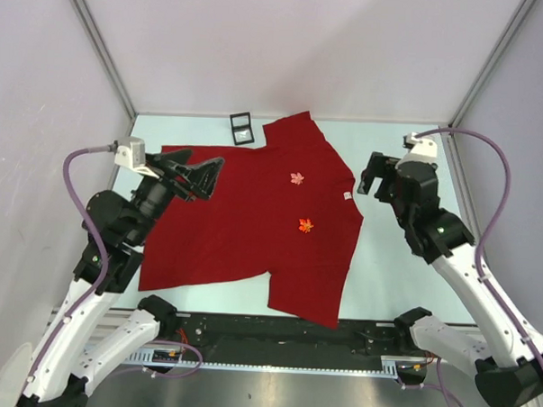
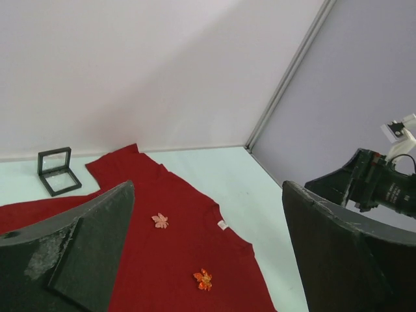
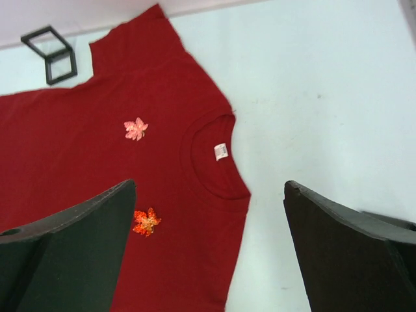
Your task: Remove the brooch from the garment
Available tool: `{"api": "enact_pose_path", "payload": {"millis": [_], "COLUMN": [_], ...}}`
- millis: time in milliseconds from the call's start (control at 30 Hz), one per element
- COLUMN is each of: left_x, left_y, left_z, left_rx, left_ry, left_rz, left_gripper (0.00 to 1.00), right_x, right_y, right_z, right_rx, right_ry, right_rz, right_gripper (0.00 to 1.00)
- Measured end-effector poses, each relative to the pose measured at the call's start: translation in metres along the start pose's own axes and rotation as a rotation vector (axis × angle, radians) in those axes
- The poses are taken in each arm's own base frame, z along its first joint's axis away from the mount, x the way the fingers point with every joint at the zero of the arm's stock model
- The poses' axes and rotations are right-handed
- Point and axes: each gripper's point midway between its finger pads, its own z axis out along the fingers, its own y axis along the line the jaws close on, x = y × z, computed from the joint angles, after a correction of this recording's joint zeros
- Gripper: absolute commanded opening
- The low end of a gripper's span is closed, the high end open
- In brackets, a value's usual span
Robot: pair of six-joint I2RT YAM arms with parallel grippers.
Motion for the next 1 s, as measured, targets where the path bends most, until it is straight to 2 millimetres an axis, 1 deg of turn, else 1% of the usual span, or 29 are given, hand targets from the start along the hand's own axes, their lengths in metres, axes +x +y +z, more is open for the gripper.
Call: {"api": "enact_pose_path", "payload": {"millis": [67,133,200,267,300,333,367,400,467,533,567,633,667,733,767,833,900,933,1000], "left_x": [0.009,0.025,0.050,0.082,0.100,0.116,0.139,0.159,0.205,0.241,0.260,0.288,0.299,0.313,0.318,0.327,0.338,0.348,0.368], "left_y": [0.002,0.004,0.008,0.014,0.018,0.022,0.027,0.030,0.038,0.042,0.042,0.037,0.032,0.025,0.022,0.016,0.013,0.011,0.007], "left_z": [0.007,0.018,0.029,0.041,0.046,0.051,0.054,0.056,0.052,0.046,0.043,0.039,0.038,0.038,0.039,0.041,0.043,0.043,0.043], "left_rx": [0.001,0.009,0.016,0.022,0.026,0.028,0.031,0.038,0.048,0.050,0.053,0.069,0.082,0.101,0.112,0.133,0.143,0.146,0.150], "left_ry": [0.027,0.075,0.146,0.229,0.275,0.312,0.363,0.405,0.496,0.573,0.613,0.679,0.703,0.727,0.730,0.734,0.743,0.762,0.809], "left_rz": [-0.001,-0.003,-0.008,-0.017,-0.024,-0.030,-0.041,-0.058,-0.102,-0.127,-0.132,-0.134,-0.131,-0.125,-0.123,-0.119,-0.116,-0.114,-0.112], "left_gripper": [1.00,0.99,0.91,0.86,0.81,0.78,0.76,0.70,0.69,0.69,0.69,0.72,0.72,0.71,0.64,0.58,0.50,0.48,0.42], "right_x": [0.008,0.018,0.028,0.038,0.042,0.046,0.053,0.058,0.071,0.088,0.099,0.120,0.128,0.149,0.158,0.180,0.191,0.197,0.202], "right_y": [0.009,0.017,0.030,0.046,0.053,0.060,0.068,0.073,0.087,0.098,0.101,0.106,0.107,0.104,0.102,0.097,0.094,0.092,0.091], "right_z": [0.010,0.019,0.028,0.037,0.041,0.045,0.051,0.055,0.062,0.064,0.063,0.061,0.061,0.062,0.062,0.062,0.062,0.062,0.062], "right_rx": [-0.006,-0.005,-0.016,-0.034,-0.041,-0.048,-0.054,-0.057,-0.076,-0.109,-0.121,-0.155,-0.166,-0.186,-0.189,-0.200,-0.202,-0.202,-0.202], "right_ry": [0.025,0.050,0.070,0.087,0.090,0.095,0.104,0.112,0.122,0.122,0.129,0.147,0.153,0.168,0.180,0.205,0.213,0.217,0.219], "right_rz": [-0.007,-0.010,-0.011,-0.007,-0.004,0.003,0.007,0.010,0.017,0.019,0.017,0.021,0.026,0.041,0.043,0.055,0.073,0.086,0.102], "right_gripper": [1.00,1.00,1.00,1.00,1.00,1.00,1.00,0.99,1.00,1.00,1.00,1.00,0.99,0.93,0.87,0.85,0.83,0.82,0.79]}}
